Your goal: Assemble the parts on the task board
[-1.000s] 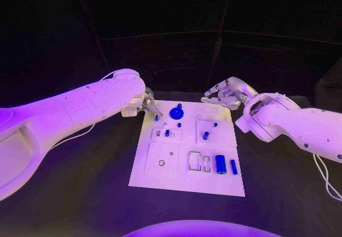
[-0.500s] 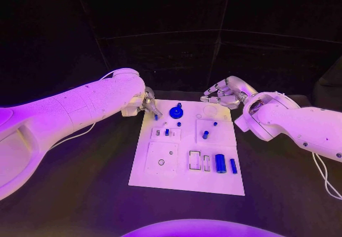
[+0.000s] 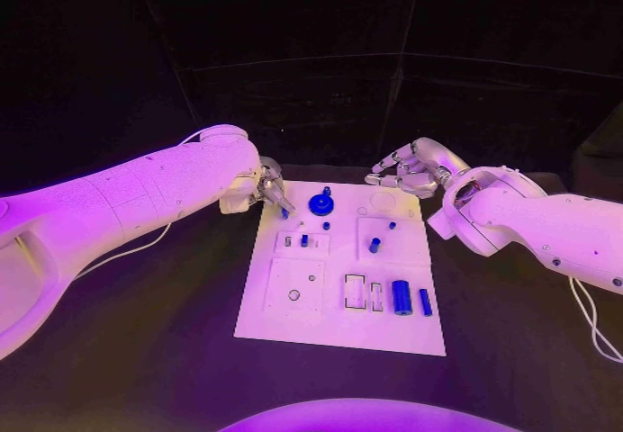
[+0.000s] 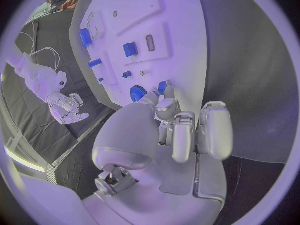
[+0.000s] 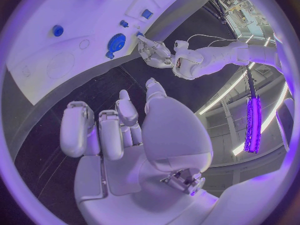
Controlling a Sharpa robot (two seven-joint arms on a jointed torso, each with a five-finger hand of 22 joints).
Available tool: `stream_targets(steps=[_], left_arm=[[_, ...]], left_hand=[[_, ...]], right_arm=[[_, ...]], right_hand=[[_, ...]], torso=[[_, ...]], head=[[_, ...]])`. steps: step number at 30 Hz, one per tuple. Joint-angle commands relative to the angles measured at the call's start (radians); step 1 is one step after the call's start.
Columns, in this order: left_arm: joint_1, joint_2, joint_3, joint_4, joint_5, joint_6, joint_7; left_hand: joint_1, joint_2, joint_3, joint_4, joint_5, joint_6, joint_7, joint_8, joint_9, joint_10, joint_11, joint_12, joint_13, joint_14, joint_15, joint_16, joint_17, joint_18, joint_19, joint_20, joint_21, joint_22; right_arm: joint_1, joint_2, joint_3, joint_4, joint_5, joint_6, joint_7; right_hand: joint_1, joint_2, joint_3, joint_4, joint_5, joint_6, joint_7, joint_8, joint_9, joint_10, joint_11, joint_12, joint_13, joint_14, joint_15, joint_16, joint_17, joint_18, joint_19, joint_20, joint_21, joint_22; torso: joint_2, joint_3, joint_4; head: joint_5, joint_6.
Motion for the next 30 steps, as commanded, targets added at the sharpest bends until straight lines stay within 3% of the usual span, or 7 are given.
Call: stream_targets(steps=[1,6,12,19,26,30], left_arm=[[0.002,-0.02,0.001,0.032,0.025,-0.061,0.028],[0.002,-0.057,0.001,0.088,0.037,-0.093,0.031],[0.0,-0.113,0.0,0.177,0.041,-0.124,0.026],[-0.016,-0.171,-0.003,0.276,0.044,-0.158,0.017],[-0.03,-0.207,-0.032,0.339,0.041,-0.182,0.018],[-0.034,-0.218,-0.04,0.36,0.03,-0.19,0.018]], left_hand=[[0.01,0.001,0.056,-0.051,0.003,-0.005,-0.003,0.005,0.017,0.005,-0.003,-0.006,-0.002,0.104,-0.008,0.003,0.263,0.0,-0.001,-0.008,-0.007,0.0],[0.006,-0.008,0.075,-0.06,0.003,-0.006,-0.004,0.009,0.021,0.008,-0.004,-0.007,-0.002,0.104,-0.009,0.003,0.263,0.0,-0.001,-0.009,-0.007,0.001],[-0.002,-0.022,0.099,-0.069,0.003,-0.006,-0.005,0.013,0.025,0.012,-0.005,-0.008,-0.003,0.104,-0.01,0.003,0.263,-0.001,0.0,-0.01,-0.006,0.003],[-0.015,-0.038,0.138,-0.079,0.003,-0.006,-0.005,0.016,0.03,0.016,-0.006,-0.01,-0.004,0.104,-0.01,0.003,0.263,-0.001,0.002,-0.01,-0.005,0.006],[-0.04,-0.061,0.197,-0.089,0.003,-0.006,-0.005,0.02,0.036,0.019,-0.006,-0.013,-0.006,0.104,-0.011,0.003,0.263,-0.001,0.003,-0.011,-0.005,0.008],[-0.048,-0.069,0.217,-0.092,0.003,-0.006,-0.005,0.021,0.038,0.02,-0.006,-0.014,-0.007,0.104,-0.011,0.003,0.263,-0.001,0.003,-0.011,-0.005,0.009]], right_arm=[[0.002,-0.002,0.001,0.001,0.0,0.003,0.004],[0.002,-0.004,0.001,0.002,0.0,0.002,0.004],[0.002,-0.006,0.001,0.002,0.0,0.003,0.005],[0.002,-0.007,0.001,0.003,0.0,0.003,0.005],[0.002,-0.007,0.0,0.001,0.002,0.004,0.007],[0.002,-0.007,0.0,0.0,0.002,0.005,0.007]], right_hand=[[0.007,0.004,-0.005,-0.001,0.006,-0.006,-0.003,0.007,0.0,-0.003,-0.001,0.001,0.0,0.063,0.001,-0.004,0.088,0.01,-0.006,-0.003,-0.004,-0.001],[0.008,0.004,-0.005,-0.001,0.007,-0.006,-0.003,0.007,0.0,-0.004,-0.001,0.001,-0.001,0.063,0.001,-0.005,0.087,0.01,-0.006,-0.003,-0.005,-0.002],[0.008,0.004,-0.005,-0.001,0.007,-0.006,-0.003,0.007,0.0,-0.004,-0.001,0.001,-0.001,0.063,0.001,-0.005,0.087,0.01,-0.006,-0.003,-0.005,-0.002],[0.008,0.005,-0.006,0.0,0.007,-0.006,-0.003,0.007,0.0,-0.004,-0.001,0.001,-0.001,0.063,0.001,-0.005,0.087,0.01,-0.006,-0.003,-0.005,-0.002],[0.008,0.005,-0.006,0.0,0.007,-0.006,-0.003,0.007,0.0,-0.004,-0.001,0.001,-0.001,0.063,0.001,-0.005,0.087,0.01,-0.006,-0.003,-0.005,-0.002],[0.008,0.005,-0.006,0.0,0.007,-0.006,-0.003,0.007,0.0,-0.004,-0.001,0.001,-0.001,0.063,0.001,-0.005,0.087,0.01,-0.006,-0.003,-0.005,-0.002]], torso=[[-0.001,0.0002,0.0025],[-0.003,-0.0006,0.0064],[-0.003,-0.0009,0.0059],[-0.003,-0.0016,0.0056],[-0.002,-0.0021,0.0051],[-0.002,-0.0016,0.003]], head=[[0.002,0.001],[0.004,0.001],[0.009,0.0],[0.013,-0.001],[0.016,0.0],[0.018,0.001]])
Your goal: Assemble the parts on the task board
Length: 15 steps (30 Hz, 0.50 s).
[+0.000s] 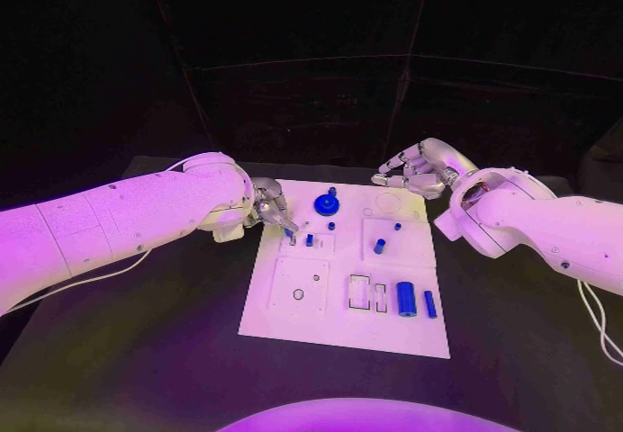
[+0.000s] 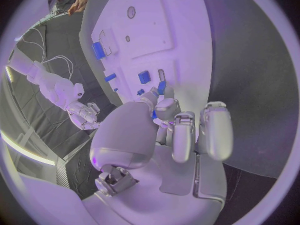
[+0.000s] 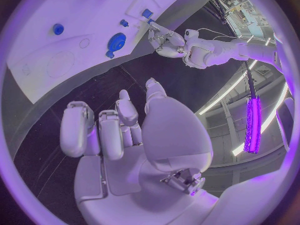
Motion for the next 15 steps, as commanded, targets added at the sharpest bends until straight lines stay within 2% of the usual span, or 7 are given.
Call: stream_targets(steps=[1,7,15], left_arm=[[0.0,-0.006,-0.002,0.016,-0.008,-0.035,0.004],[-0.006,-0.014,-0.006,0.034,-0.036,-0.044,0.004],[-0.013,-0.015,-0.007,0.049,-0.045,-0.05,0.004]], left_hand=[[-0.01,-0.018,0.124,-0.103,0.004,0.003,-0.007,0.006,0.004,0.007,0.001,-0.005,0.0,0.107,-0.007,0.003,0.263,-0.002,0.0,-0.007,-0.005,0.002],[-0.029,-0.035,0.167,-0.11,0.004,0.003,-0.008,0.01,0.008,0.009,0.001,-0.006,-0.001,0.107,-0.007,0.003,0.263,-0.001,0.0,-0.007,-0.006,0.003],[-0.037,-0.041,0.186,-0.111,0.004,0.003,-0.008,0.012,0.011,0.01,0.001,-0.006,-0.001,0.107,-0.007,0.003,0.263,-0.002,0.001,-0.007,-0.006,0.004]], right_arm=[[0.002,0.0,0.0,0.0,0.002,0.004,0.007],[0.002,-0.001,0.0,0.001,0.002,0.005,0.007],[0.002,0.0,0.0,0.0,0.002,0.005,0.007]], right_hand=[[0.008,0.005,-0.006,0.0,0.002,-0.006,-0.003,0.004,0.0,-0.004,-0.001,0.001,-0.001,0.063,0.001,-0.005,0.087,0.01,-0.006,-0.003,-0.005,-0.001],[0.008,0.005,-0.006,0.0,0.002,-0.006,-0.003,0.004,0.0,-0.004,-0.001,0.001,-0.001,0.063,0.001,-0.005,0.087,0.01,-0.006,-0.003,-0.005,-0.001],[0.008,0.006,-0.008,0.001,0.003,-0.006,-0.003,0.005,0.0,-0.004,-0.001,0.001,-0.001,0.063,0.001,-0.005,0.088,0.01,-0.006,-0.003,-0.005,-0.002]], torso=[[0.001,0.0007,-0.0032],[0.002,0.0012,-0.0026],[0.002,0.0017,-0.0028]], head=[[0.002,0.001],[0.003,0.002],[0.003,-0.002]])
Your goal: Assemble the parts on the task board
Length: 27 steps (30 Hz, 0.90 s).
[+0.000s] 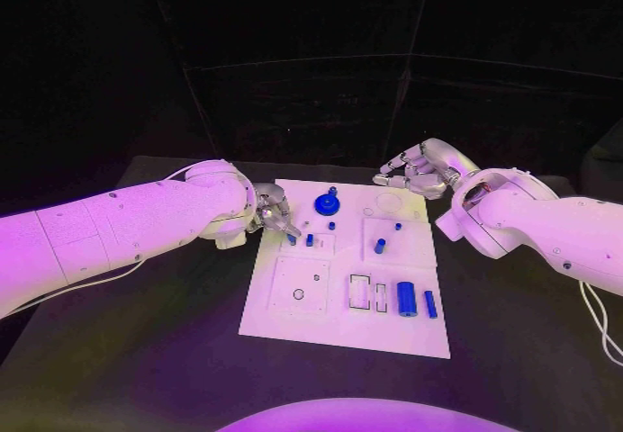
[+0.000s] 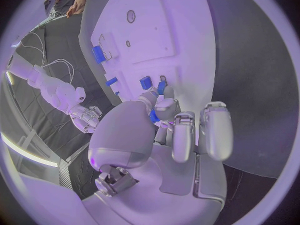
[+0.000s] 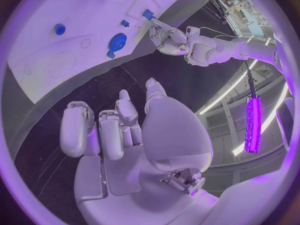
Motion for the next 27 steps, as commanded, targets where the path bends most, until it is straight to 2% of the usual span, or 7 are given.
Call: stream_targets(steps=[1,27], left_arm=[[-0.001,0.001,0.0,0.006,-0.019,-0.014,0.004],[-0.002,-0.002,-0.003,0.007,-0.029,0.048,-0.037]], left_hand=[[-0.003,-0.007,0.116,-0.107,0.005,0.001,-0.005,0.005,0.003,0.008,-0.001,-0.006,0.0,0.107,-0.007,0.003,0.263,-0.002,0.001,-0.007,-0.006,0.002],[-0.017,-0.025,0.158,-0.117,0.005,0.0,-0.005,0.009,0.008,0.009,-0.002,-0.007,-0.001,0.107,-0.007,0.003,0.263,-0.002,0.002,-0.007,-0.005,0.005]], right_arm=[[0.002,0.0,0.0,0.001,0.002,0.005,0.006],[0.002,0.0,0.0,0.0,0.002,0.01,0.006]], right_hand=[[0.008,0.006,-0.006,-0.001,0.003,-0.006,-0.003,0.005,0.0,-0.004,-0.001,0.001,-0.001,0.063,0.001,-0.005,0.088,0.01,-0.006,-0.003,-0.005,-0.002],[0.008,0.006,-0.006,-0.001,0.003,-0.006,-0.003,0.005,0.0,-0.004,-0.001,0.001,-0.001,0.063,0.001,-0.005,0.088,0.01,-0.006,-0.003,-0.005,-0.002]], torso=[[0.0,0.0006,-0.0008],[0.0,0.0006,-0.0003]], head=[[0.0,-0.002],[0.0,-0.007]])
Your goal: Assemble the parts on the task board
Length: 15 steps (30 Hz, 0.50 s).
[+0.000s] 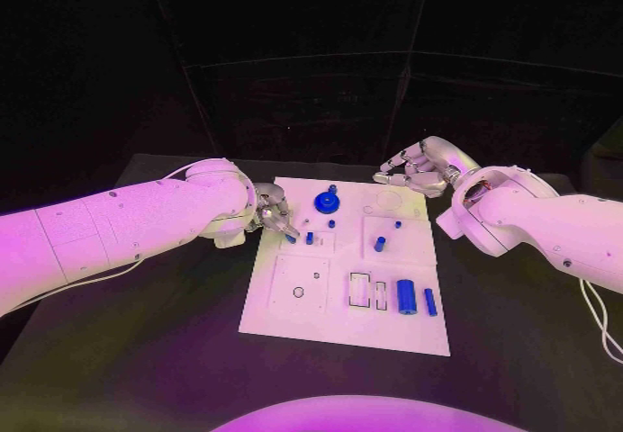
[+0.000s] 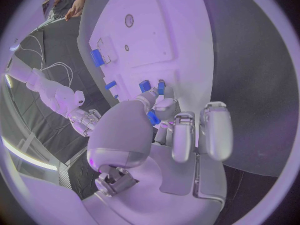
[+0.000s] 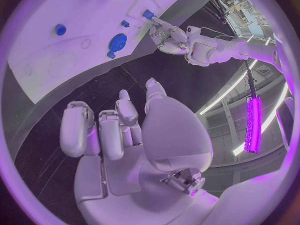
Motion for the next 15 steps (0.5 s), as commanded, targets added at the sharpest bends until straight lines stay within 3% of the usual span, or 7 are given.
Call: stream_targets(steps=[1,15], left_arm=[[-0.002,0.0,-0.003,0.002,-0.013,0.027,-0.018],[-0.002,0.003,-0.004,0.01,-0.013,0.034,-0.019]], left_hand=[[0.004,-0.004,0.102,-0.1,0.003,0.0,-0.006,0.005,0.003,0.004,0.0,-0.002,0.0,0.107,-0.007,0.003,0.263,-0.002,0.002,-0.007,-0.005,0.002],[-0.012,-0.025,0.162,-0.112,0.003,0.001,-0.005,0.011,0.009,0.007,0.001,-0.003,-0.001,0.107,-0.007,0.003,0.263,-0.003,0.003,-0.007,-0.004,0.005]], right_arm=[[0.002,0.0,0.001,0.001,0.001,0.006,0.006],[0.002,0.001,0.001,0.0,0.001,0.006,0.007]], right_hand=[[0.008,0.006,-0.005,-0.001,0.003,-0.006,-0.003,0.005,0.0,-0.004,-0.001,0.001,-0.001,0.063,0.001,-0.005,0.087,0.01,-0.006,-0.003,-0.005,-0.001],[0.008,0.006,-0.005,-0.001,0.003,-0.006,-0.003,0.005,0.0,-0.004,-0.001,0.001,-0.001,0.063,0.001,-0.005,0.087,0.01,-0.006,-0.003,-0.005,-0.001]], torso=[[0.0,0.0001,0.0006],[0.0,0.0001,0.0005]], head=[[0.0,0.0],[-0.002,-0.004]])
